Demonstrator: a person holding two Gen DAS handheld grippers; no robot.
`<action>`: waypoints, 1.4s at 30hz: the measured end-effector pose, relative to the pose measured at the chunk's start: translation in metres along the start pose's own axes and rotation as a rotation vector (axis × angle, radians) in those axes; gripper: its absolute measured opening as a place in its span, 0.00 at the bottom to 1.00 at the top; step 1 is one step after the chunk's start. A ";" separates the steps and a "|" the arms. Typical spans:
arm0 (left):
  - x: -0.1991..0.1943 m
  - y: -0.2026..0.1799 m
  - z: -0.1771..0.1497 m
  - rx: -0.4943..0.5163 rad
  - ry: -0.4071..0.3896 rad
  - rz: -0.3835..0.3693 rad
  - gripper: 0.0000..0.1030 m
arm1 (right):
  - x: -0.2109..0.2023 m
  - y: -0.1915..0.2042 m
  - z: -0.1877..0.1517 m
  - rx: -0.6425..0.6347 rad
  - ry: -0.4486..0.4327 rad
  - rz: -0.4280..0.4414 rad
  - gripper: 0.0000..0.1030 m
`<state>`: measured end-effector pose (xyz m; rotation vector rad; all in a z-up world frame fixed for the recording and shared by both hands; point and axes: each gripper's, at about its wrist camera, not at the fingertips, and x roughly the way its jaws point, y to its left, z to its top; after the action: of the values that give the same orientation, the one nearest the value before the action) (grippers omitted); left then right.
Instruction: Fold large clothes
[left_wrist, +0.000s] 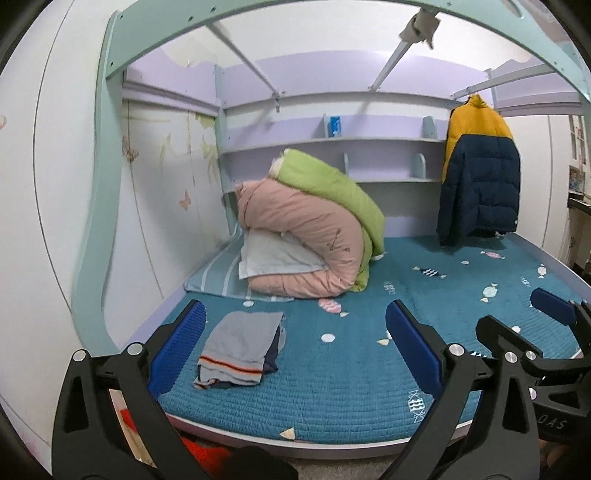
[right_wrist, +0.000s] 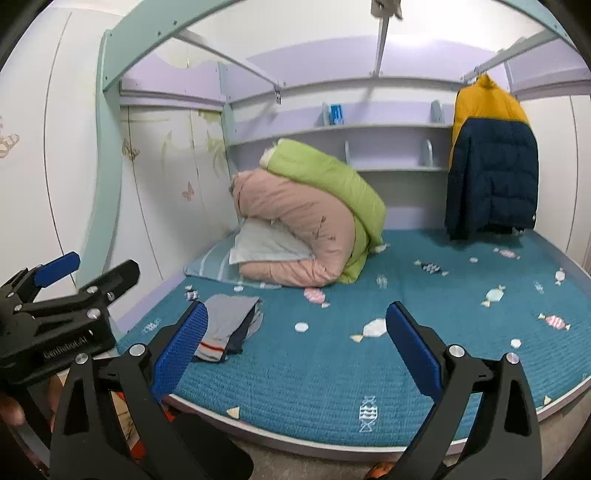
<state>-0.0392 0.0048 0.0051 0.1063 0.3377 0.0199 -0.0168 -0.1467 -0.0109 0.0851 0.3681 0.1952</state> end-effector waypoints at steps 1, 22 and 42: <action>-0.003 -0.002 0.001 0.003 -0.008 -0.004 0.95 | -0.003 0.001 0.001 -0.006 -0.010 -0.005 0.91; -0.020 -0.002 0.001 0.005 -0.093 -0.012 0.95 | -0.025 -0.002 0.002 -0.017 -0.096 -0.050 0.92; -0.020 -0.006 0.001 0.002 -0.079 -0.010 0.95 | -0.023 -0.002 0.002 -0.008 -0.098 -0.062 0.92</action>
<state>-0.0577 -0.0023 0.0117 0.1073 0.2595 0.0050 -0.0370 -0.1541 -0.0009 0.0752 0.2720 0.1305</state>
